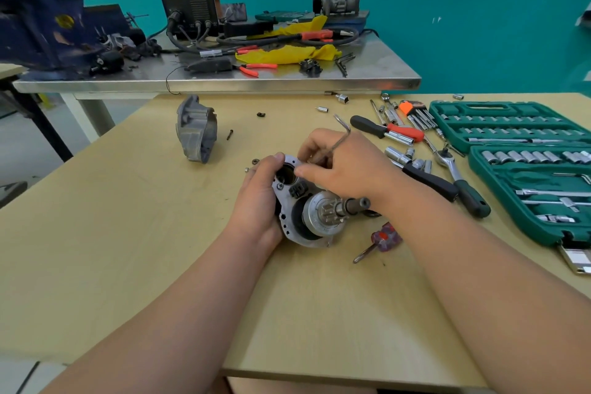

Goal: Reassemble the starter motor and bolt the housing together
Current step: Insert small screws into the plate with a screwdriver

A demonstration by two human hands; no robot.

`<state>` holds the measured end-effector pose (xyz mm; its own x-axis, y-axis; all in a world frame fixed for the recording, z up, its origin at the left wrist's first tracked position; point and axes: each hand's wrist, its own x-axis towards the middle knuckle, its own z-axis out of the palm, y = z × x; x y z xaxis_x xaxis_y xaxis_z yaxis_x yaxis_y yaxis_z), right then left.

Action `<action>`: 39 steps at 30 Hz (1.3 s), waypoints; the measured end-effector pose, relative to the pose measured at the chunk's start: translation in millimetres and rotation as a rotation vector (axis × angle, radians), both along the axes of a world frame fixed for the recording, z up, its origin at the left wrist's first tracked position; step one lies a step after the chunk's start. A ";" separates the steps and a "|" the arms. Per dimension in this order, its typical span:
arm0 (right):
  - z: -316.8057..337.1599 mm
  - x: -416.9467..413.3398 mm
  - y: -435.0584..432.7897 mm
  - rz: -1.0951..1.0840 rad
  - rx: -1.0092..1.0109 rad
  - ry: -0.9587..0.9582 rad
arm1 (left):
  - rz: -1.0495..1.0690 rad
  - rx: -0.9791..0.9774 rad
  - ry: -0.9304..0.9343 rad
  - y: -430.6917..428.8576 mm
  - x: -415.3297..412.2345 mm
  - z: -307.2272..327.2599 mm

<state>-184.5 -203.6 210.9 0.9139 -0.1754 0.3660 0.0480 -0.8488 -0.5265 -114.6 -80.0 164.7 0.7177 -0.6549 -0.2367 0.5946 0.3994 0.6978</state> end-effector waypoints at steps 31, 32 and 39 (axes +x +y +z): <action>27.0 -44.7 -19.8 -0.030 0.565 -0.029 | 0.045 0.092 -0.070 -0.5 6.5 -3.9; 26.9 -46.1 -22.8 -0.038 0.657 0.016 | 0.035 0.089 -0.080 -0.2 6.3 -3.7; 27.7 -42.8 -13.7 -0.139 0.305 0.030 | -0.060 0.041 -0.174 1.4 0.0 -3.3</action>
